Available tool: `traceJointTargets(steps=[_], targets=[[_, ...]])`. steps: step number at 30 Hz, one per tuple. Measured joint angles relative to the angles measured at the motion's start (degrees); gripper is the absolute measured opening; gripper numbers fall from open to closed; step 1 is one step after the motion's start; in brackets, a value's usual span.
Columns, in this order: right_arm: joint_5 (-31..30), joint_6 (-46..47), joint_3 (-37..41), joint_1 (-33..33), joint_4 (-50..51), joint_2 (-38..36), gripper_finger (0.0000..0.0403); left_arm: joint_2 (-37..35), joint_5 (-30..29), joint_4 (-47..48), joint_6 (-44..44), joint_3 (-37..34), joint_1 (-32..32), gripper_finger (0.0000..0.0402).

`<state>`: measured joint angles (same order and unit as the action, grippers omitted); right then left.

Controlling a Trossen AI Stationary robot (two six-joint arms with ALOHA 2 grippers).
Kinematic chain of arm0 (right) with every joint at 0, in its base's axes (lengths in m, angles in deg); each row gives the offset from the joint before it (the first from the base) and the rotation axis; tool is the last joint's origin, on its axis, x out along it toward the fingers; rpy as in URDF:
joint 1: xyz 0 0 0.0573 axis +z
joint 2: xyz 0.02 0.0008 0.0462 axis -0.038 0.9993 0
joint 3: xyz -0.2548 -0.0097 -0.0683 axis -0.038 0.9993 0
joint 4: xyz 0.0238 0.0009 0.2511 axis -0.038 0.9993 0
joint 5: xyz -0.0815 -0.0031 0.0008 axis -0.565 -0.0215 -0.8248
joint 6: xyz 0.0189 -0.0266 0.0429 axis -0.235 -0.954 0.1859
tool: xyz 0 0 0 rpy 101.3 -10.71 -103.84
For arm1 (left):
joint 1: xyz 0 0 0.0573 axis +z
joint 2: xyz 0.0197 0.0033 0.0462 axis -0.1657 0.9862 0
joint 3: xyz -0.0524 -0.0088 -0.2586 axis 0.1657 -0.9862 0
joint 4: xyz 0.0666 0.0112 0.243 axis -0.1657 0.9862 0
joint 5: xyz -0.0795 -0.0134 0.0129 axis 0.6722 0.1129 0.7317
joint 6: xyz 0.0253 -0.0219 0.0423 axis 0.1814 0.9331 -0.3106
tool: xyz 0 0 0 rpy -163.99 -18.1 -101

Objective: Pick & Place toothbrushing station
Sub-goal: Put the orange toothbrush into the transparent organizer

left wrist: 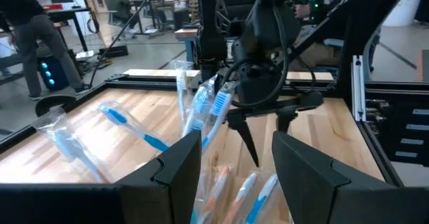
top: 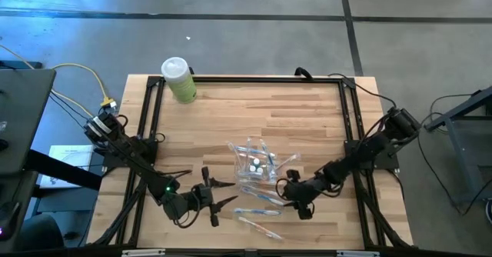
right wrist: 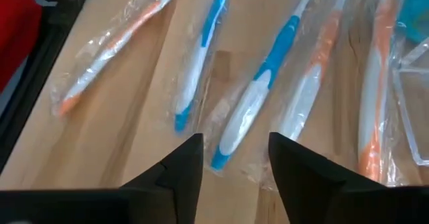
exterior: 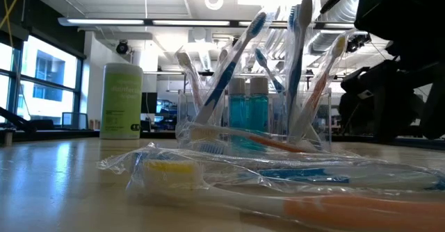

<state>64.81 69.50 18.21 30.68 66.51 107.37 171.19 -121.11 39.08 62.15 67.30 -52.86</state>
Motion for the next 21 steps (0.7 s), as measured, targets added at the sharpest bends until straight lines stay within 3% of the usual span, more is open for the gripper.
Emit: traceJointTargets(steps=[10,21], targets=[[-6.5,-9.8,0.0,0.6,0.2,0.0,0.0155,0.0,-0.3,0.0,0.0,0.0,-0.6,0.0176],[-18.8,-11.8,0.0,0.4,7.9,0.0,0.0155,0.0,-0.3,0.0,0.0,0.0,-0.2,0.0176]])
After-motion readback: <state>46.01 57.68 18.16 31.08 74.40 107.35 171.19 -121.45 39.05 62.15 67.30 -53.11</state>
